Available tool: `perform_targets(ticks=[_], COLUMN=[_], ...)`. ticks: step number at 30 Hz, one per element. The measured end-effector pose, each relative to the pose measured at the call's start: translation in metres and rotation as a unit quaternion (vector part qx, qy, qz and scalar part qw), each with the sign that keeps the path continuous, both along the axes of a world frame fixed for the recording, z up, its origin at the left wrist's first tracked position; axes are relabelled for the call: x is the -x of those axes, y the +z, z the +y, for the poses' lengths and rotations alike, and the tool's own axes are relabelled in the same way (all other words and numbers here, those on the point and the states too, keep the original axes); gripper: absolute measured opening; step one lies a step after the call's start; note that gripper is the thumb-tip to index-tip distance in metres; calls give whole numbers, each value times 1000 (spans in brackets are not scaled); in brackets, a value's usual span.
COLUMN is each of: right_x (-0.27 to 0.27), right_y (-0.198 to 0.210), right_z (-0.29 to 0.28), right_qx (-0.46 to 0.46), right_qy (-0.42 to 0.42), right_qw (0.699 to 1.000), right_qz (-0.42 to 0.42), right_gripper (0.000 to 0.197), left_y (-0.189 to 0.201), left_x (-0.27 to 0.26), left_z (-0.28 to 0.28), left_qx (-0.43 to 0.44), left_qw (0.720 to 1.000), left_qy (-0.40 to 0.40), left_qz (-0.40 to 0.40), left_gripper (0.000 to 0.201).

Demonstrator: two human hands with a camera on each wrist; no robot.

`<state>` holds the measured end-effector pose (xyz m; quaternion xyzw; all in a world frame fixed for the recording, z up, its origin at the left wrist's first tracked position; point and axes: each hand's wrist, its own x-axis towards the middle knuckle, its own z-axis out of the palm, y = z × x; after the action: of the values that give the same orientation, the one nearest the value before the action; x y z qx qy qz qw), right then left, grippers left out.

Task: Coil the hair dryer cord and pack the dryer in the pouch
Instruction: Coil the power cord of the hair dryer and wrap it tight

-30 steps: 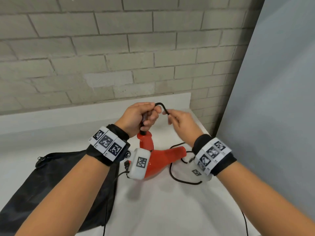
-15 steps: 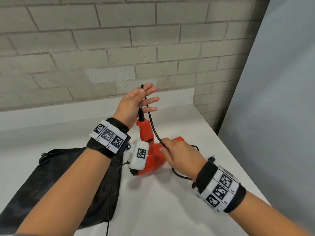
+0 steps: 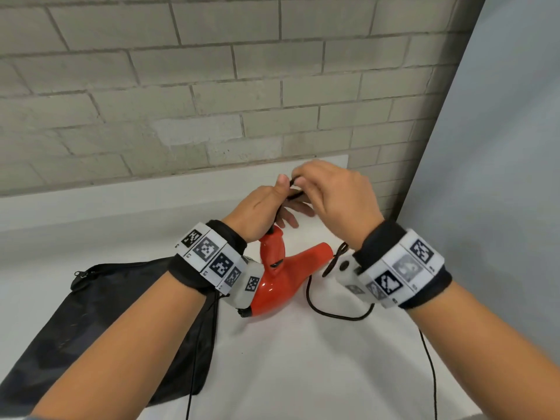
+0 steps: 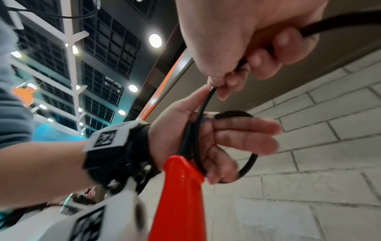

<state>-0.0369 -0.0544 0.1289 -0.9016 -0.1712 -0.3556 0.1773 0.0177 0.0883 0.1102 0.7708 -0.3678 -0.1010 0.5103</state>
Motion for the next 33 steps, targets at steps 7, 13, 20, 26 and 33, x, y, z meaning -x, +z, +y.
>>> perform_targets(ticks=[7,13,20,26,33], right_x=[-33,-22,-18,-26,-33], right_y=[-12,-17,-5,1,-36], right_z=[-4,0,6,3,1], right_qx=[-199,-286,-235,-252,-317], right_qy=[77,98,71,81,81], right_qw=[958,925,950,951,940], right_qz=[192,230,191,162,94], right_gripper=[29,34,25,28,24], left_y=[0,5,19,27,22], left_x=[-13,-24,-28,-22,-22], left_z=[0,12,15,15,11], left_qx=[85,61,46,63,96], left_qw=[984,976,964,962,953], left_qy=[-35,-80,-106,-103,-75], left_qz=[153,194,238,245,278], left_gripper=[59,34,39,34,31])
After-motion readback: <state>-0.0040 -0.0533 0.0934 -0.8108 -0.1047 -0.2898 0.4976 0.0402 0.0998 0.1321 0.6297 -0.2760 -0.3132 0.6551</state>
